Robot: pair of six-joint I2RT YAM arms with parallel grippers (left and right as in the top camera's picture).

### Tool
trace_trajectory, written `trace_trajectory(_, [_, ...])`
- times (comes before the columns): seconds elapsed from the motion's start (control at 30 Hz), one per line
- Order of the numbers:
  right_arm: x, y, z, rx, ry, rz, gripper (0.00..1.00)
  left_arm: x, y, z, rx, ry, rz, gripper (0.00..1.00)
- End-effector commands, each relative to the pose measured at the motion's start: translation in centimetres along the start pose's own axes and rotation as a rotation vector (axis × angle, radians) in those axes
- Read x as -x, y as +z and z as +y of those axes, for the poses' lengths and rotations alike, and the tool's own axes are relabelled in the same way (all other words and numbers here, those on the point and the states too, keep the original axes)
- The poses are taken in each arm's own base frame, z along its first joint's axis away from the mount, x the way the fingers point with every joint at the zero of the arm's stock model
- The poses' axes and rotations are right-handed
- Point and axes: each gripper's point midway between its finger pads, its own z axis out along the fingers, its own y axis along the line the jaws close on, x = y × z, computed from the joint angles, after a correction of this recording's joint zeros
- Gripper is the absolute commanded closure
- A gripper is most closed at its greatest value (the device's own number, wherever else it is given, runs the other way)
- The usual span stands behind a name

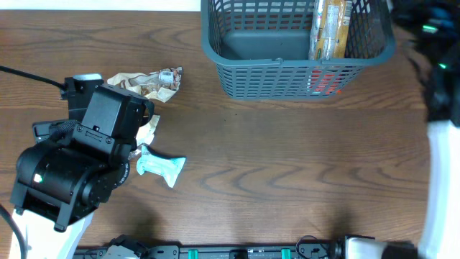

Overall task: Pack container
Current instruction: 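Carry the wrapper into the basket and open the right gripper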

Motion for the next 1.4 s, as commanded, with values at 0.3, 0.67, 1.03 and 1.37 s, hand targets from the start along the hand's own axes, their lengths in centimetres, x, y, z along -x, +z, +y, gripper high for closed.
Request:
trace_trajectory(0.3, [-11.5,9.3,-9.6,-0.277,-0.244,0.363,0.95,-0.8,0.1,0.6,0.024,0.008,0.032,0.01])
trace_trajectory(0.67, [-15.3,10.0,-12.9,-0.333,-0.236,0.504,0.83,-0.5,0.1,0.4,0.02,-0.001,0.023,0.01])
trace_trajectory(1.03, [-16.1,10.7,-12.9,-0.312,-0.226,0.526,0.23,-0.4,0.1,0.4,0.018,-0.005,0.019,0.01])
trace_trajectory(1.37, [-10.1,10.1,-8.2,-0.207,-0.21,0.405,0.12,0.4,0.1,0.0,0.003,-0.036,-0.012,0.01])
